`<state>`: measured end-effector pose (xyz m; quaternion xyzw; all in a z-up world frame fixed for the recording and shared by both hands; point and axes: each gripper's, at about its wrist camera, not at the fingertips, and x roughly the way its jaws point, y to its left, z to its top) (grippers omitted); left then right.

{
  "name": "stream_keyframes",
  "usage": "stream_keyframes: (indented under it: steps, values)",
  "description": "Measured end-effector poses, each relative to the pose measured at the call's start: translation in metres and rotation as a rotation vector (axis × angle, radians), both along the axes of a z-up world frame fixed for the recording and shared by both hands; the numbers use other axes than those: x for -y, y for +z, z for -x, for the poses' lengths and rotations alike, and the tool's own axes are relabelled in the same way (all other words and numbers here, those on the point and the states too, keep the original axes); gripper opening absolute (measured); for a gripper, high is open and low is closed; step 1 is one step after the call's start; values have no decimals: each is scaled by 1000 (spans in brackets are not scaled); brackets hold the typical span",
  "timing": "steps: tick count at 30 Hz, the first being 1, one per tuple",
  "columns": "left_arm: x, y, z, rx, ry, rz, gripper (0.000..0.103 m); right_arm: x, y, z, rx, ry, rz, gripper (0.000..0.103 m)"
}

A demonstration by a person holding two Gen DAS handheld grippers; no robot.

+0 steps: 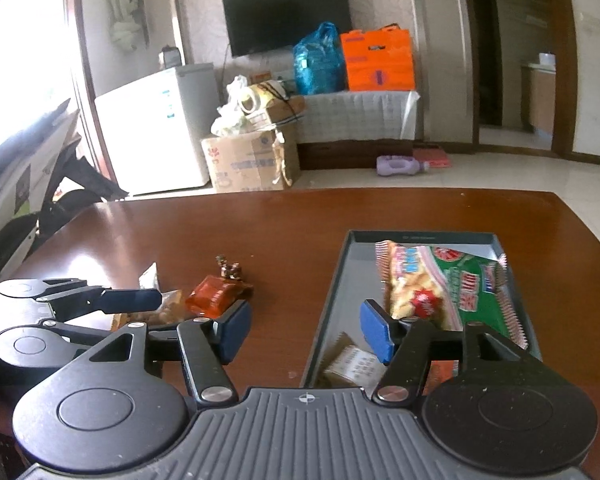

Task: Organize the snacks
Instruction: 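Move both tools back from the box to the snack pile, then grasp the paper-wrapped pastry with the left tool while the right tool grasps the orange candy packet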

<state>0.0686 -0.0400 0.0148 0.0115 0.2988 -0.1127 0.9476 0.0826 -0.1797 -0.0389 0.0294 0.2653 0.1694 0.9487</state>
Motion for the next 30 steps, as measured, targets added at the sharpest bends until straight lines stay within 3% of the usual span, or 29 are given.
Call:
stream_keyframes:
  steps: [19, 30]
  values:
    - [-76, -5, 9, -32, 105, -10, 64, -70, -5, -25, -26, 58, 11, 67]
    - [-87, -21, -1, -68, 132, 27, 64, -98, -18, -48, -91, 61, -10, 68]
